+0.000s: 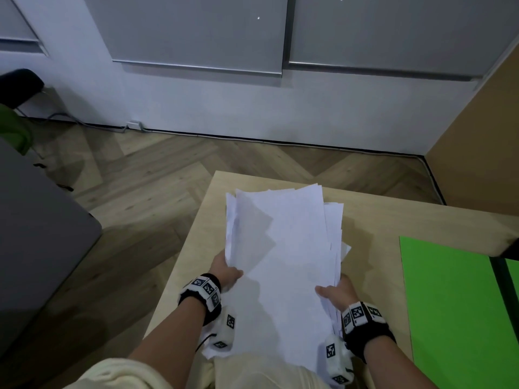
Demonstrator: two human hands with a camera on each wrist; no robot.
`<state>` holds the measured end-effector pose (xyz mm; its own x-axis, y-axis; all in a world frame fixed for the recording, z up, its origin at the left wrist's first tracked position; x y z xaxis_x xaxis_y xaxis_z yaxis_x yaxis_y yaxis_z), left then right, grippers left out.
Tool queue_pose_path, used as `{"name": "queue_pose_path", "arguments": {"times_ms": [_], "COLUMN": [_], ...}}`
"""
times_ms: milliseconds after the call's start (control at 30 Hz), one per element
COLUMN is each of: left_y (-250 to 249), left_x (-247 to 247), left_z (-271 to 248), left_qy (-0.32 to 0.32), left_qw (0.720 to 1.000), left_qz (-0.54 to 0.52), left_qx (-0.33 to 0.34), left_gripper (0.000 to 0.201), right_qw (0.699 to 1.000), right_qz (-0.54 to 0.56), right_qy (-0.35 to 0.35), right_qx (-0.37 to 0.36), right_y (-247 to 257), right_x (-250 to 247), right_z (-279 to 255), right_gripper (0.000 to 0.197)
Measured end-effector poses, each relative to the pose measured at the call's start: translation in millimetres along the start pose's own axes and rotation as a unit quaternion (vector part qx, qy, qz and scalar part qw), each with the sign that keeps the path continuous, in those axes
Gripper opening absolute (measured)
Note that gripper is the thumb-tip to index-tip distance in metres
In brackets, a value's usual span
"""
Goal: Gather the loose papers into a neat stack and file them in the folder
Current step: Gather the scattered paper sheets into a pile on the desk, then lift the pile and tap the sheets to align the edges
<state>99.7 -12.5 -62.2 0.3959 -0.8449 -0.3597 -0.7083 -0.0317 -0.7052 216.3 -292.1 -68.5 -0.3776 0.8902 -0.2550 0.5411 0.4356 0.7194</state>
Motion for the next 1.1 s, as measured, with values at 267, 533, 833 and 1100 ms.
{"name": "queue_pose_path", "arguments": {"times_ms": [267, 533, 833, 1100], "left_y": [28, 22, 43, -13], "left_x": [-11, -7, -2, -8], "left_z": [8, 2, 21, 5], "left_qy": [0.142, 0.025, 0.127, 0.057], "left_qw": [0.983, 0.998, 0.988, 0.997], "left_qz": [-0.081, -0.056, -0.036, -0.044], "left_qx": [-0.082, -0.029, -0.086, 0.013], "left_gripper": [0.067, 0.046, 0.074, 0.06], "right_qw": [0.994, 0.997, 0.997, 0.993], "right_qz": [0.106, 0.069, 0.057, 0.093], "right_qy": [0.038, 0.034, 0.031, -0.005], "right_qx": [0.012, 0.011, 0.043, -0.071], "right_y": [13, -23, -25, 25], "right_x": [-8, 5, -2, -10], "right_z": [-20, 13, 4, 1], "right_gripper": [0.081, 0.085, 0.094, 0.052]}}
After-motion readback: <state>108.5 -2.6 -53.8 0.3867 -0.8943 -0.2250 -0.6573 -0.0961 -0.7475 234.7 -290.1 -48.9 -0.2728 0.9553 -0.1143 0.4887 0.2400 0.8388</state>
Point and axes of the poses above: each hand's wrist, its own z-axis towards the middle knuckle, its own x-axis out of the palm, y = z × x, the point moved 4 cm from there along z, towards the middle knuckle, and after that the axes turned 6 degrees about z, right-handed, at the moved point
